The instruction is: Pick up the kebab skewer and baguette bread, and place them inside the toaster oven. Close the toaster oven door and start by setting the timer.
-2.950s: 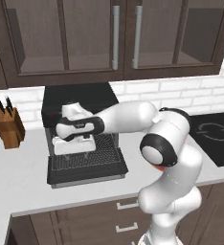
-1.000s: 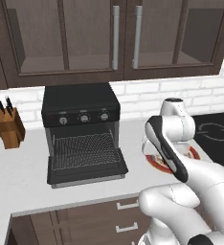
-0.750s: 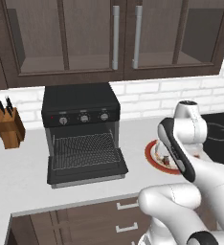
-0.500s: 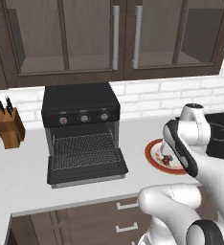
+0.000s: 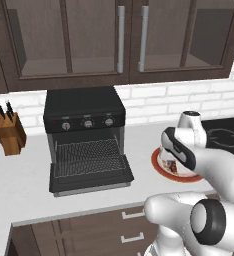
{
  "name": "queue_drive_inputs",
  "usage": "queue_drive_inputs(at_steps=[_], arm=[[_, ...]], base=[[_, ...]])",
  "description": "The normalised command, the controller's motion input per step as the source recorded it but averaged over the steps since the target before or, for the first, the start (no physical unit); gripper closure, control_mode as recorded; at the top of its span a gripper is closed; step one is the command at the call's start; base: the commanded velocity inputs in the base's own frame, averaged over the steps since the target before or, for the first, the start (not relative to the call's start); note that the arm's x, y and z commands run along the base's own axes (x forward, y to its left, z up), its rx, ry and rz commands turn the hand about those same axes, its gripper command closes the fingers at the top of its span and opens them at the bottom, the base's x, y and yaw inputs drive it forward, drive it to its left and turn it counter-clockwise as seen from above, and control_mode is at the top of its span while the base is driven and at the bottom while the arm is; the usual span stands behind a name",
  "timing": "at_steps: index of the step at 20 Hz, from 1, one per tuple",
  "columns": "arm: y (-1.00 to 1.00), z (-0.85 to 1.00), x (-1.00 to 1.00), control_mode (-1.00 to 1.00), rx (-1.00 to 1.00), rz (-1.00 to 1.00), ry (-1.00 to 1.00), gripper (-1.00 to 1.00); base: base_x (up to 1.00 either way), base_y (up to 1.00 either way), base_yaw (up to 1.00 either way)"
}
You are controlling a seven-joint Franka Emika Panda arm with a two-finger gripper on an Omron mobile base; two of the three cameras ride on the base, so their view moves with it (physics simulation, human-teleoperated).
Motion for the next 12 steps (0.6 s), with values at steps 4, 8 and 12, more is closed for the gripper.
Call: queue_drive_inputs(at_steps=[4,8,12], arm=[[-0.26,-0.34,0.09,-1.0,0.0,-0.11,0.0,-1.0],[-0.16,-0.26,0.0,-1.0,0.0,-0.12,0.0,-1.0],[-0.01,-0.22,0.06,-1.0,0.01,-0.11,0.0,-1.0]], base=[[0.0,0.0,0.0],[0.0,0.0,0.0],[0.0,0.0,0.0]])
